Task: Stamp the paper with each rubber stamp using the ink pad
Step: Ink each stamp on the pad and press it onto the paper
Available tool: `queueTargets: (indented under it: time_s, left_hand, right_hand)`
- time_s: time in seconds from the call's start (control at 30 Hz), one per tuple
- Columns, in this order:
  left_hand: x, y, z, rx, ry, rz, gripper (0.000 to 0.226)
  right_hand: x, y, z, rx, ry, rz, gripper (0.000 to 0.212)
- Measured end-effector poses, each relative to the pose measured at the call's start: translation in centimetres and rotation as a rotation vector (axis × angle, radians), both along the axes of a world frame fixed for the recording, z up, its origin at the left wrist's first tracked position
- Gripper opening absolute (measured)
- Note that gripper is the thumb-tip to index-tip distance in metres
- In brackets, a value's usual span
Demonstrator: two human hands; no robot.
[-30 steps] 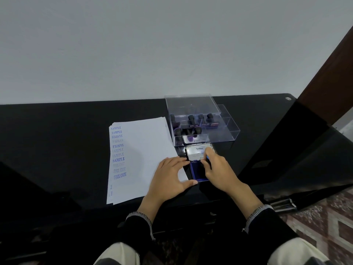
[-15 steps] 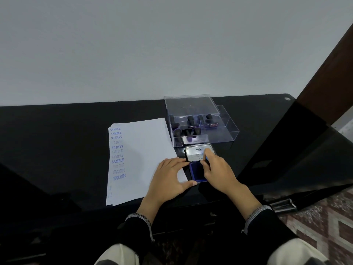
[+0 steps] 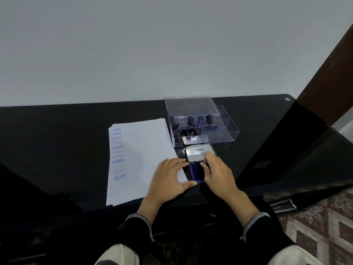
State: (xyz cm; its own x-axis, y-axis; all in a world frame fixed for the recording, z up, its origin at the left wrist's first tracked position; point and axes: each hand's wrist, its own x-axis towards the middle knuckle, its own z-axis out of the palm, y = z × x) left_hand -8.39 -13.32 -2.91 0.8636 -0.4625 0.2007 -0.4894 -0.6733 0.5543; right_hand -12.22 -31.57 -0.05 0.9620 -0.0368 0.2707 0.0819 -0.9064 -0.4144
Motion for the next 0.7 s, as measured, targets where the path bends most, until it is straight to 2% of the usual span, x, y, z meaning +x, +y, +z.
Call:
queueTargets:
  time_s: [0.13, 0.27, 0.57, 0.7]
  left_hand:
    - [0.0, 0.0, 0.0, -0.003, 0.004, 0.0, 0.074]
    - [-0.1, 0.0, 0.0, -0.003, -0.007, 0.002, 0.075]
    - [-0.1, 0.0, 0.2, 0.01, -0.008, -0.004, 0.074]
    - [-0.1, 0.0, 0.3, 0.016, -0.007, -0.008, 0.074]
  right_hand:
    - [-0.9, 0.6, -1.1, -0.047, -0.089, -0.048, 0.025]
    - [-0.8, 0.2, -0.8, -0.015, -0.063, -0.018, 0.02]
    - [2.3, -0.8, 2.5, 0.083, 0.291, 0.048, 0.011]
    - [3.3, -0.9, 2.8, 0.093, 0.378, 0.043, 0.009]
